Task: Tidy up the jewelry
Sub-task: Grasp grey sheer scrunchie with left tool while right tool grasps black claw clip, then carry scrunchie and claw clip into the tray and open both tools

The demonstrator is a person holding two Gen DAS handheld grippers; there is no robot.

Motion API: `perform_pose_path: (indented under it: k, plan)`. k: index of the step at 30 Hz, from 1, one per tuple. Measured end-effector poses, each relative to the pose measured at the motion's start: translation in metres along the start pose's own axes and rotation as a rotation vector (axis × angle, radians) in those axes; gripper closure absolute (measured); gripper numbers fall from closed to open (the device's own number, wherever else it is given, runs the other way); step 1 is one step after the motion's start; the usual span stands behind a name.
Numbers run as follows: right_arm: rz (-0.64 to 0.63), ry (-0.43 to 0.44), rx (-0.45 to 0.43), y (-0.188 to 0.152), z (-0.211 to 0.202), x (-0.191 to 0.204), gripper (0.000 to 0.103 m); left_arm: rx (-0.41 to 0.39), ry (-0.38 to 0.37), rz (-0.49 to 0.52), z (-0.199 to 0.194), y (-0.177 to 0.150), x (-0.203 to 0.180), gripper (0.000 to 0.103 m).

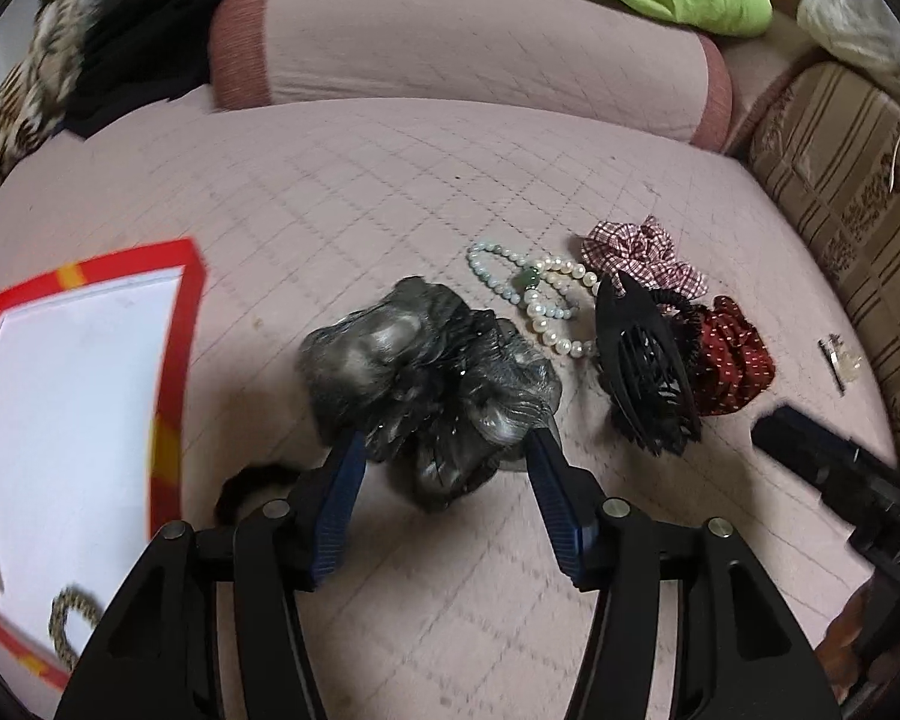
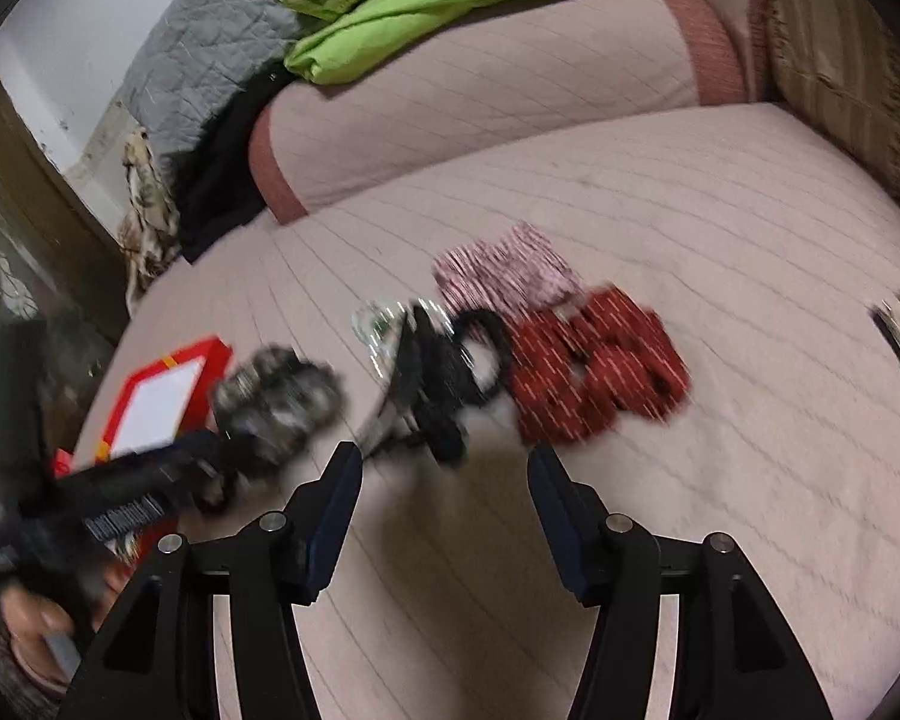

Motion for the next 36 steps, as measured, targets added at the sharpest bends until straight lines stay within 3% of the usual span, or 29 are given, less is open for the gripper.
perform_pose_path:
  k: [7,8,9,10,11,12,14,17,28,33,36]
  plan:
    - [-0.002,-0.017,0.057,0.018,0.055,0.006,0.042,0.039,0.003,0.026,0.031,0.001,-0.008,0.048]
    - [0.000,-0.020,0.074,0.017,0.062,0.005,0.045,0.054,0.001,0.025,0.035,-0.001,-0.008,0.049]
    - [-0.001,-0.025,0.088,0.016,0.068,0.005,0.048,0.062,-0.003,0.024,0.038,-0.002,-0.008,0.058]
    - [-0.003,-0.027,0.098,0.015,0.072,0.005,0.059,0.066,-0.004,0.026,0.040,-0.003,-0.009,0.077]
    - [-0.005,-0.024,0.109,0.013,0.075,0.006,0.065,0.075,0.012,0.036,0.042,-0.005,-0.009,0.082]
    - [-0.001,-0.019,0.110,0.013,0.075,0.006,0.066,0.073,0.019,0.041,0.042,-0.005,-0.008,0.084]
    - [0.008,-0.008,0.101,0.013,0.074,0.007,0.084,0.063,0.015,0.047,0.038,-0.005,-0.009,0.091]
    - [0.005,0.018,0.107,0.013,0.067,0.017,0.097,0.043,-0.003,0.032,0.025,-0.004,-0.009,0.094]
    - [-0.055,0.040,0.046,0.017,0.013,0.057,0.098,-0.066,-0.062,-0.006,-0.058,-0.003,0.003,0.094]
    - [-0.100,0.052,0.030,0.021,-0.010,0.082,0.098,-0.096,-0.013,-0.037,-0.082,-0.004,0.036,0.094]
    - [-0.136,0.064,0.034,0.021,-0.014,0.101,0.098,-0.099,0.031,-0.093,-0.091,-0.005,0.075,0.094]
Point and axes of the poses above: each gripper's, at about its wrist camera, not at the fingertips, and z roughly the way its jaws point, x to its left, y to its top, the point moved 6 cm from there along z, roughly the way its jaws point, and after that the axes turned 7 degrees about -x, right-handed, at the moved point
